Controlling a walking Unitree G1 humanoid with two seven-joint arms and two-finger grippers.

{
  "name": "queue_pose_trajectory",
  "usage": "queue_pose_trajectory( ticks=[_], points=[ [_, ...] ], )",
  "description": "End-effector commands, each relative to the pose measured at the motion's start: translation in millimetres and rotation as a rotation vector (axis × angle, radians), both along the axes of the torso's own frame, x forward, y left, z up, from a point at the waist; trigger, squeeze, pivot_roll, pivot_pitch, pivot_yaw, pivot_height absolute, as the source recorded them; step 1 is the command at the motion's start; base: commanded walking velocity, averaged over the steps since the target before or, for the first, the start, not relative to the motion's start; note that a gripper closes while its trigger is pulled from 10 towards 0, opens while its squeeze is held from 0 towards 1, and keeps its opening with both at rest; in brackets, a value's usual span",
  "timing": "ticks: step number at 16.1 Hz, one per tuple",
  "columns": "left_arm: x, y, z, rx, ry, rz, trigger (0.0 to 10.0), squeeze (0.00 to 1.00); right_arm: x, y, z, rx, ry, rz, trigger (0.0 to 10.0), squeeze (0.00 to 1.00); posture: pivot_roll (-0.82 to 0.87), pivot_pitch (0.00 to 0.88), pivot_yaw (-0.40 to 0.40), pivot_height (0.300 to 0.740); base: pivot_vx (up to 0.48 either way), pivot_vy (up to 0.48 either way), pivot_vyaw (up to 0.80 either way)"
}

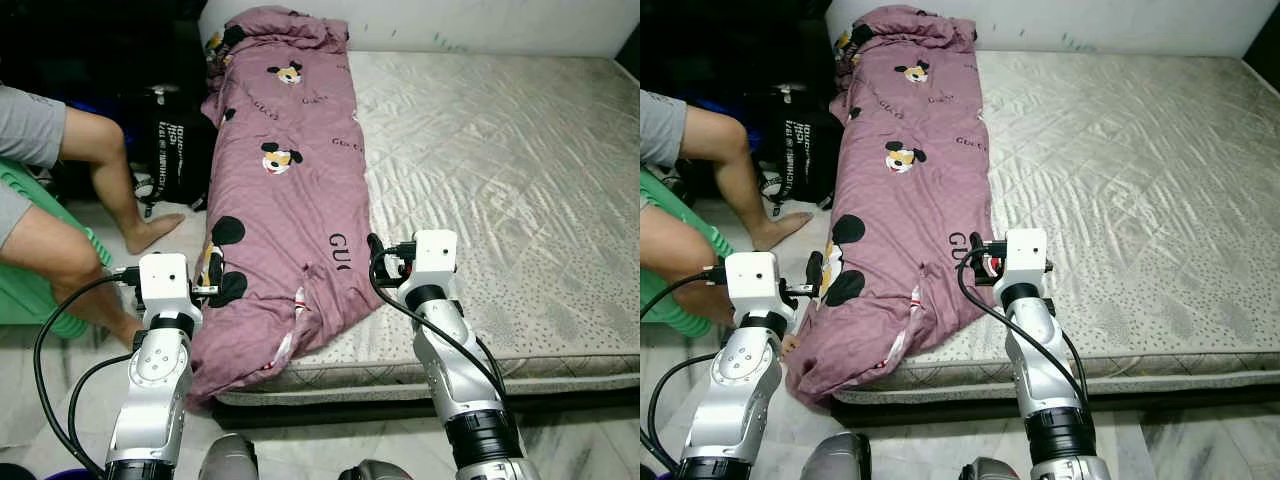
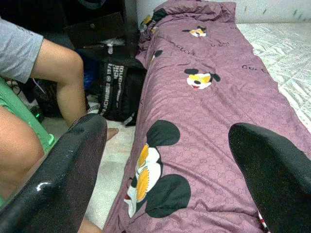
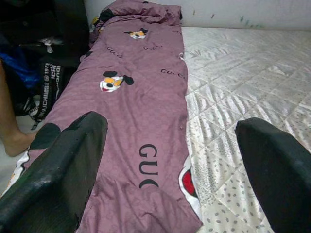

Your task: Clean up the room

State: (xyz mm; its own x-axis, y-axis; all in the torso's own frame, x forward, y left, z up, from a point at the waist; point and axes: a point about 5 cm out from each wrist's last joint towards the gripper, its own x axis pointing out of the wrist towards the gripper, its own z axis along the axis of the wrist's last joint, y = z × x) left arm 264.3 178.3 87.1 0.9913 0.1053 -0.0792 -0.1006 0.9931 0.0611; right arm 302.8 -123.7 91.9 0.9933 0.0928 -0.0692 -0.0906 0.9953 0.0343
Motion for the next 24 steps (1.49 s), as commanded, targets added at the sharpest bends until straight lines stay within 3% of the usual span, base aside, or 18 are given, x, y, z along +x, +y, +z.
queue_pose_trajectory(
  ticks=[1, 8, 19, 24],
  points=[
    [0.9, 0.1, 1.6, 0.005, 0.002, -0.006, 10.0, 0.00, 1.9, -0.3, 4.1, 0.006, -0.010, -0.005, 10.0, 0.00, 0.10, 0.116, -0.029, 0.678, 0.000, 0.000, 0.00],
    [3.7, -1.3, 2.5, 0.010, -0.004, -0.010, 10.0, 0.00, 4.1, 0.3, 4.1, 0.000, -0.011, 0.001, 10.0, 0.00, 0.10, 0.108, -0.029, 0.603, 0.000, 0.000, 0.00],
    [6.0, -2.6, 3.1, 0.010, -0.008, -0.009, 10.0, 0.00, 6.4, 1.7, 3.3, -0.009, -0.007, 0.013, 10.0, 0.00, 0.10, 0.100, -0.032, 0.598, 0.000, 0.000, 0.00],
    [6.5, -4.1, 1.8, 0.005, -0.002, -0.013, 10.0, 0.00, 6.0, 3.1, 2.5, -0.007, -0.010, 0.023, 10.0, 0.00, 0.11, 0.095, -0.031, 0.540, 0.000, 0.000, 0.00]
  ],
)
